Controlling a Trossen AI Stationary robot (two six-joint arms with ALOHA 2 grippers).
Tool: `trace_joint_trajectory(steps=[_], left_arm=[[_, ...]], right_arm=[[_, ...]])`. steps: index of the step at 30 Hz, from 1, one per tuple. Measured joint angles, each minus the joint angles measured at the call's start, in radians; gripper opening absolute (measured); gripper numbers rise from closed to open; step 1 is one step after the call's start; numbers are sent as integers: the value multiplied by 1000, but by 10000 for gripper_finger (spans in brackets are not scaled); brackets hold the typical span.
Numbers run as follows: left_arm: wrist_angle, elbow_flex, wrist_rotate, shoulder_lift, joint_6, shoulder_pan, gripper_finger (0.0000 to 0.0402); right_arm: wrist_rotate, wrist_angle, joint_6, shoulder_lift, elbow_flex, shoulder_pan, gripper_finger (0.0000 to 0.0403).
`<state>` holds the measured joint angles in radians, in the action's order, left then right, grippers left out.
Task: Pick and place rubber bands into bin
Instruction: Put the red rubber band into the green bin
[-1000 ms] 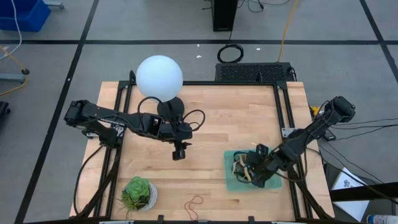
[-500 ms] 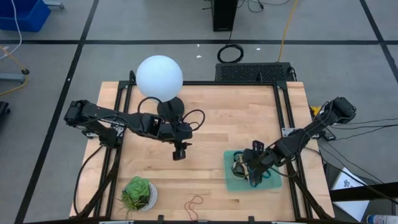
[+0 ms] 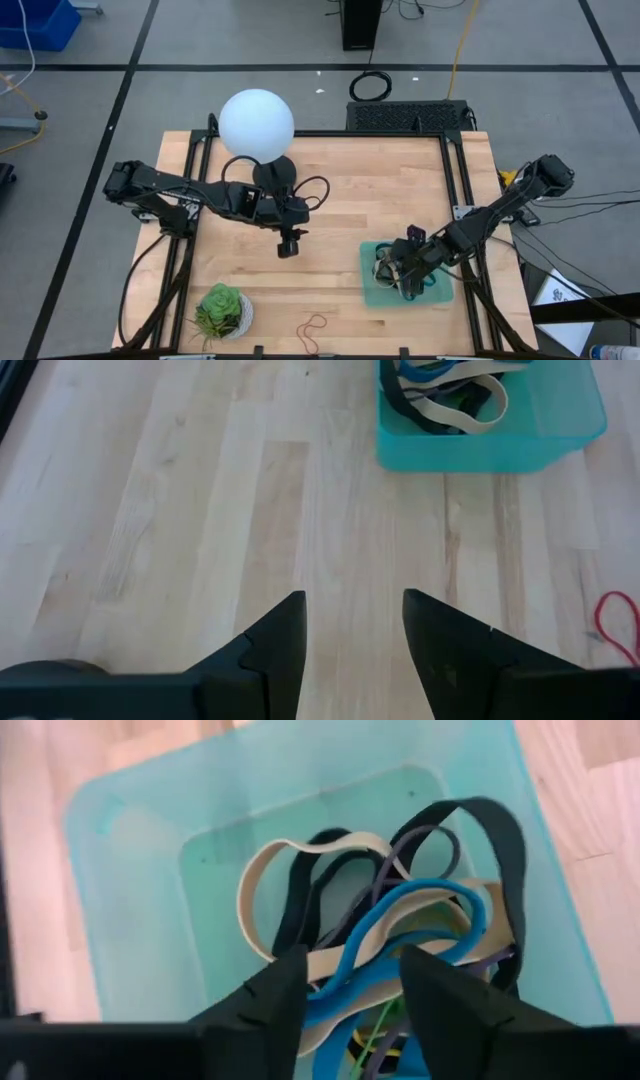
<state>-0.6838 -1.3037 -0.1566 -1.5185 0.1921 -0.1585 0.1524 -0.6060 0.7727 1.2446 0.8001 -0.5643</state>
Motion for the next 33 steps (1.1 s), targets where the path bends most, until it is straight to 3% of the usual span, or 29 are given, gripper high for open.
trace_joint_trajectory(steps=[8,17,23,33], left_arm=[[50,0,78,0,-48,-19,175],[172,0,60,-31,-128,-170,175],[189,-28,67,-175,-83,-230,175],[162,-191,126,-439,-81,-306,175]], right_arm=[[50,-12,-30,-135,0,0,188],[137,-12,-119,-222,0,2,186],[162,-6,-148,-225,0,3,189],[164,-5,-158,-224,0,3,187]])
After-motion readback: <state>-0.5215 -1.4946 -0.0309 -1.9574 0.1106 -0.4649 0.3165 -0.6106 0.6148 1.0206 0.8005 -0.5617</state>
